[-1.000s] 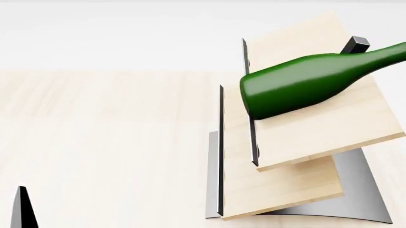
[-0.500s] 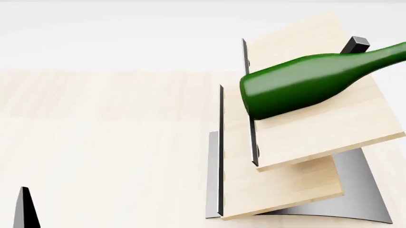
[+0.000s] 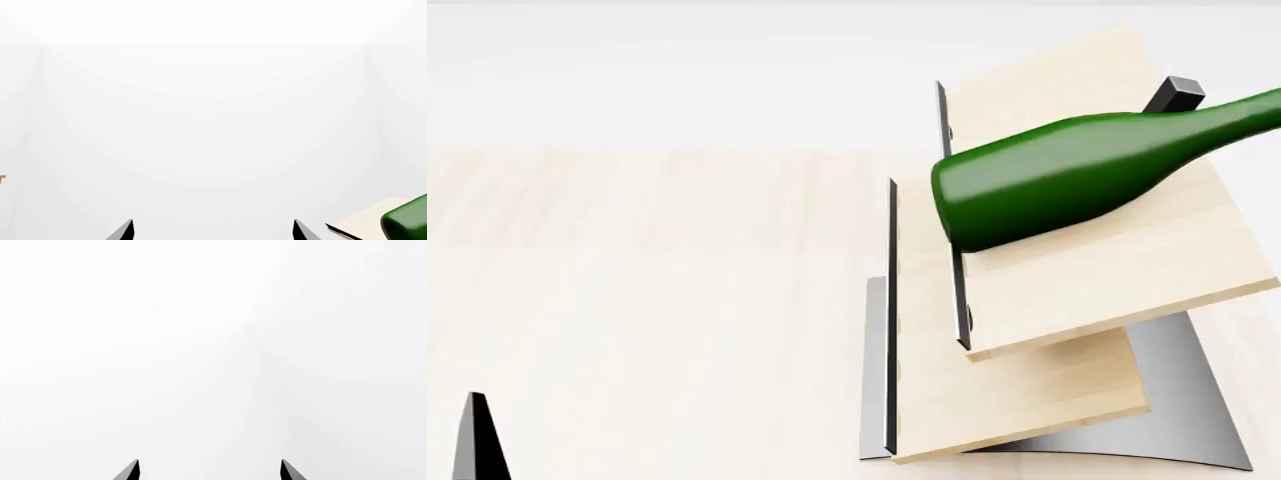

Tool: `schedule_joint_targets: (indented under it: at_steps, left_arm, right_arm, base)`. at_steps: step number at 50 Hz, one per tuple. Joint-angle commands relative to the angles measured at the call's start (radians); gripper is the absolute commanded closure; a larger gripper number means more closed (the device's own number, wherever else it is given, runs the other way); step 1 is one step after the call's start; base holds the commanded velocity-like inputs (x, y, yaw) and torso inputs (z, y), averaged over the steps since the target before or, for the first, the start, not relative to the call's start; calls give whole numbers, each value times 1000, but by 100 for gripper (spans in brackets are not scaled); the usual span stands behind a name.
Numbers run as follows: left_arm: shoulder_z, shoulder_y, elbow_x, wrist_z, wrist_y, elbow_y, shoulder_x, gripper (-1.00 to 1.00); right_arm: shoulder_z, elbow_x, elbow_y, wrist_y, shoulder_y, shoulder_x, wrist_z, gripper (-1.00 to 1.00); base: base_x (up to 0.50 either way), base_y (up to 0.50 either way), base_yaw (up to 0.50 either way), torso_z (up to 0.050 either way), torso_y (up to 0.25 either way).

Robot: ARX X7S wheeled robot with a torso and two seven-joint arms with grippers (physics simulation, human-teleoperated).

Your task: Put the wine bottle on the wine rack.

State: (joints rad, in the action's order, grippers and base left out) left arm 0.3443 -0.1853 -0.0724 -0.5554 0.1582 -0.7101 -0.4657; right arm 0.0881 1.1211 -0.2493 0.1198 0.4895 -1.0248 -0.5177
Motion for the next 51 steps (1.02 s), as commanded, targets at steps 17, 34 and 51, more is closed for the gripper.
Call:
schedule_joint_targets:
  at_steps: [17,34,51]
  left_arm:
    - [9,3,3,-4,2,6,-1,-100]
    - [17,5,5,-4,4,12,-1,-100]
    - [20,8,8,-7,-7,0,-4,-100]
  right_arm:
    - [247,-210,-308,191,-337,22,-57,-100]
    - [594,-63,-500,200,-416,-16,-82,-100]
    - [1053,358,-604,273,-427,56,-49,-100]
  base:
    - [0,0,0,0,0]
    - [0,0,0,0,0]
    - [0,0,0,0,0]
